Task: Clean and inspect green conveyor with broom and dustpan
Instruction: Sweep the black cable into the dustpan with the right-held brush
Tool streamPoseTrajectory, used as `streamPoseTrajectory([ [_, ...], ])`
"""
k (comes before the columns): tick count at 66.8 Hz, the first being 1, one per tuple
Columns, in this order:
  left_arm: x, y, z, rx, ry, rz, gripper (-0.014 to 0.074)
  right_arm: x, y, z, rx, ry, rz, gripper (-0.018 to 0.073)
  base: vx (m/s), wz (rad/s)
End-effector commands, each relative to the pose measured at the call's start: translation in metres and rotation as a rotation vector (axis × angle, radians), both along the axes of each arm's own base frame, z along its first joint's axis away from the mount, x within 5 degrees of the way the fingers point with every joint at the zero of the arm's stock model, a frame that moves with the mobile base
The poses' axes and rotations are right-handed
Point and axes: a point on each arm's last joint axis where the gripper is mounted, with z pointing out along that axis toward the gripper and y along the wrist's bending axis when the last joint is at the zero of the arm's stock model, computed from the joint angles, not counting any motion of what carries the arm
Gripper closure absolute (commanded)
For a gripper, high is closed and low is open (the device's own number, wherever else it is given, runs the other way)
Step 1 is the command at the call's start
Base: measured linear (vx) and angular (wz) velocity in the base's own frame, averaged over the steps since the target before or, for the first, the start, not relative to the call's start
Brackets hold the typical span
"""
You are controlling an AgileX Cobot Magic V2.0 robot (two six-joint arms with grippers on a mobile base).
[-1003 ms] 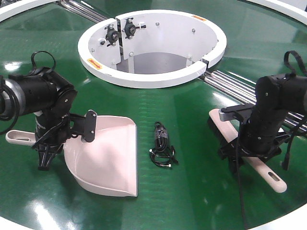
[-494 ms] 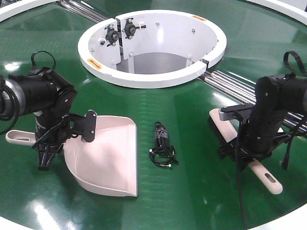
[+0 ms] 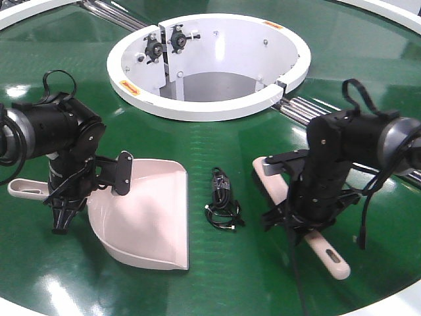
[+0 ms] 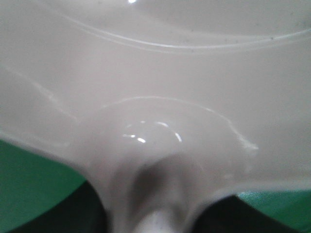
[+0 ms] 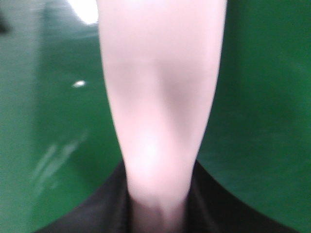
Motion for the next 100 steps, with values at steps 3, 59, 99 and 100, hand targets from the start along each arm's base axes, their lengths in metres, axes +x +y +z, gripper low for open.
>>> streamPoseTrajectory([
  [3, -0.001, 0.001, 0.026, 0.003, -0.072, 0.003, 0.0594, 0.0, 0.007, 0.028, 0.026, -0.064, -0.045, 0.0564, 0.0, 0.0],
  [59, -0.001, 0.001, 0.026, 0.003, -0.072, 0.003, 0.0594, -0.003, 0.043, 0.025, -0.055, -0.007, -0.07, 0.0564, 0.0, 0.0],
  [99, -0.001, 0.001, 0.026, 0.003, -0.072, 0.003, 0.0594, 0.015, 0.102, 0.027, 0.026, 0.059, -0.006, 0.0564, 0.0, 0.0],
  [100, -0.001, 0.001, 0.026, 0.003, -0.072, 0.003, 0.0594, 0.015, 0.106, 0.026, 0.034, 0.064, -0.002, 0.0564, 0.0, 0.0],
])
